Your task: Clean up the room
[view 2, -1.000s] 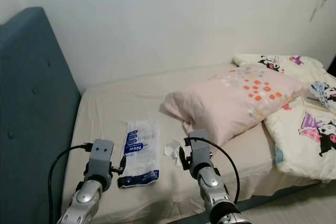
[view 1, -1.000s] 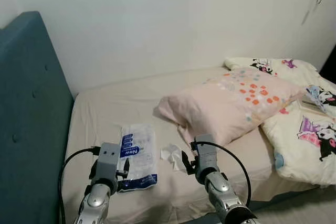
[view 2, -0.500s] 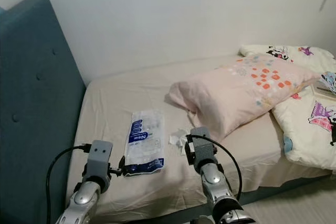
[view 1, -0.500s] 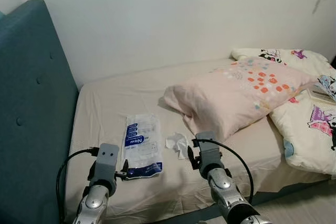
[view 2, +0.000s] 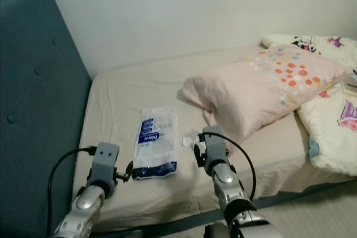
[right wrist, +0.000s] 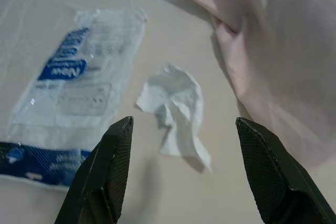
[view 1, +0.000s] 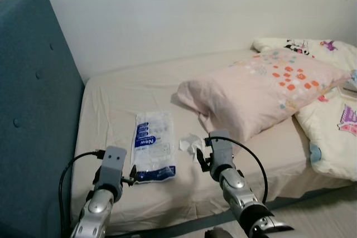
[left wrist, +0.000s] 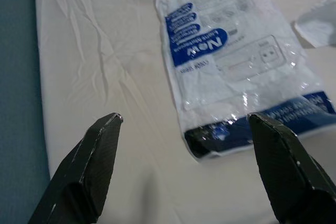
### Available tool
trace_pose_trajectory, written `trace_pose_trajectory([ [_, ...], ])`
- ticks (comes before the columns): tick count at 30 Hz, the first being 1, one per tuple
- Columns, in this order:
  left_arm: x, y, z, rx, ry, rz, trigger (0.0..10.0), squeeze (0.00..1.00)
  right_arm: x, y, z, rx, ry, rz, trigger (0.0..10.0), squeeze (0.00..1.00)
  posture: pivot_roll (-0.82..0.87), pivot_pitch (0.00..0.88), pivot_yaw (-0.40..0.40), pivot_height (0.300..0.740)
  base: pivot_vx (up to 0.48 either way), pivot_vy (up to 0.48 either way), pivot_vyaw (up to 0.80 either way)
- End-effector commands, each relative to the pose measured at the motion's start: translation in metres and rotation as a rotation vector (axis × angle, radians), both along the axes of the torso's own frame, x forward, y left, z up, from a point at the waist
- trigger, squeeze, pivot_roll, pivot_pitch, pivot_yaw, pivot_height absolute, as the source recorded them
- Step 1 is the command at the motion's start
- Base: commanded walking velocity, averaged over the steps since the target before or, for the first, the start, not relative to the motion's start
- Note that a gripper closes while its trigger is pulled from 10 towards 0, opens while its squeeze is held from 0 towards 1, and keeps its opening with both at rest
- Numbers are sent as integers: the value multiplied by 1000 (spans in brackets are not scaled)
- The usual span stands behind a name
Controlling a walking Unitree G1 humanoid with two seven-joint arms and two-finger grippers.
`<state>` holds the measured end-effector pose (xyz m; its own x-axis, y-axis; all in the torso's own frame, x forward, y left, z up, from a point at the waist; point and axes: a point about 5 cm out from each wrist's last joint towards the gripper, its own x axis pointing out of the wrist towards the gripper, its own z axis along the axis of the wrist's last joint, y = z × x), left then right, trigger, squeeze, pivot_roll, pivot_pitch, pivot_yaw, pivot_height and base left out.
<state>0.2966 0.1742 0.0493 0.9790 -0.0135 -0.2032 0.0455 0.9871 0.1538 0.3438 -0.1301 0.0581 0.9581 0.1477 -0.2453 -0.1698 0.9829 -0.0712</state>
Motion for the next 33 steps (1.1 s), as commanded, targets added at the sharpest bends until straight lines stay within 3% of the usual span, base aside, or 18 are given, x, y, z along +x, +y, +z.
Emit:
trace_pose_trajectory([
  [1, -3, 7, -4, -5, 26, 14, 10000, 0, -4, 1, -8, 13, 41, 0, 10000, 0, 63, 189, -11, 621, 0, 0, 0],
  [14, -3, 1, 2, -69, 33, -102, 10000, 0, 5, 4, 4, -90, 12, 62, 10000, 0, 52, 184, -23, 616, 0, 0, 0],
  [33, -8, 0, 9, -59, 18, -153, 10000, 0, 7, -2, 5, -136, 12, 54, 10000, 0, 68, 212, -23, 596, 0, 0, 0],
])
